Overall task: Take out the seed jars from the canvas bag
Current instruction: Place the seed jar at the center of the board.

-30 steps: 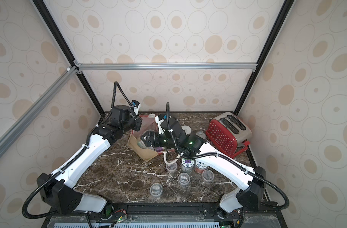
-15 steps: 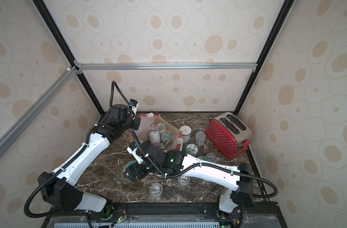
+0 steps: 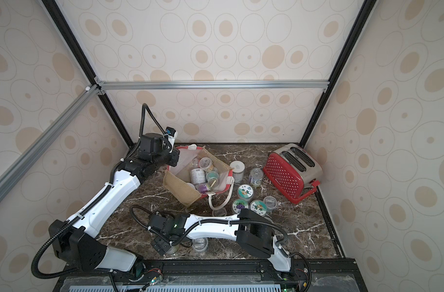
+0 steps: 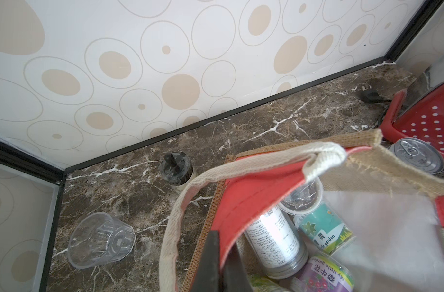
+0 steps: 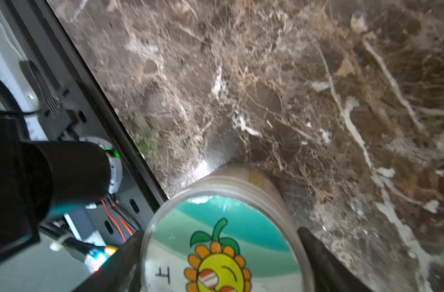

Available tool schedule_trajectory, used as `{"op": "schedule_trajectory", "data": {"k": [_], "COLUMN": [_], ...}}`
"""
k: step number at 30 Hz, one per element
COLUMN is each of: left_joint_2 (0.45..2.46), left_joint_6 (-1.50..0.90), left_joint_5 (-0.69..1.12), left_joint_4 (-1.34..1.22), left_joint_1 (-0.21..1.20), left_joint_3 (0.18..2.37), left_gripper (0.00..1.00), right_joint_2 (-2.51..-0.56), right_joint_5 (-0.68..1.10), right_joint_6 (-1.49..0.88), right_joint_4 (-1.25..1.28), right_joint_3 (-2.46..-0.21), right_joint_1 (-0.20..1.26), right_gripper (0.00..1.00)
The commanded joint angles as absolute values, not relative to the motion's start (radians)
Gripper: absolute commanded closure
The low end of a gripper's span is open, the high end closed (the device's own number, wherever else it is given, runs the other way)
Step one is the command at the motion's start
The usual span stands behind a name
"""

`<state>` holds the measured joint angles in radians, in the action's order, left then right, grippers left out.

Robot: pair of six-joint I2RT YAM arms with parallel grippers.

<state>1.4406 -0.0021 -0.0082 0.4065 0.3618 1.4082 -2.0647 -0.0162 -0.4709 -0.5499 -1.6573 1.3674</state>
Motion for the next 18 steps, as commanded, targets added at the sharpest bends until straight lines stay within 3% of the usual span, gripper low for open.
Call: {"op": "schedule_trajectory", "data": {"k": [1,5,18], "left_joint_2": [1.422,1.423,1.460], "left_joint_6": [0.024,0.028,0.028], "left_joint_5": [0.007,0.008,0.027], "left_joint_4": [0.351,0.350,0.368], "left_joint_1": [0.353,0.352,0.344], "left_joint_3": [1.430,1.432,1.493], "left_gripper": [1.00,1.00,1.00], "right_joint_2": [-2.096,-2.071,-1.671], "right_joint_5": [-0.022,-0.004,-0.075], "right_joint_6": [-0.465,-0.451,-0.411], "right_joint_4": [-0.601,-0.642,-0.670], "right_joint_3": [-1.693,-1.706,-1.630], "right_joint_1": [1.373,1.372,1.330], "right_gripper": [0.10,0.00,0.00]}}
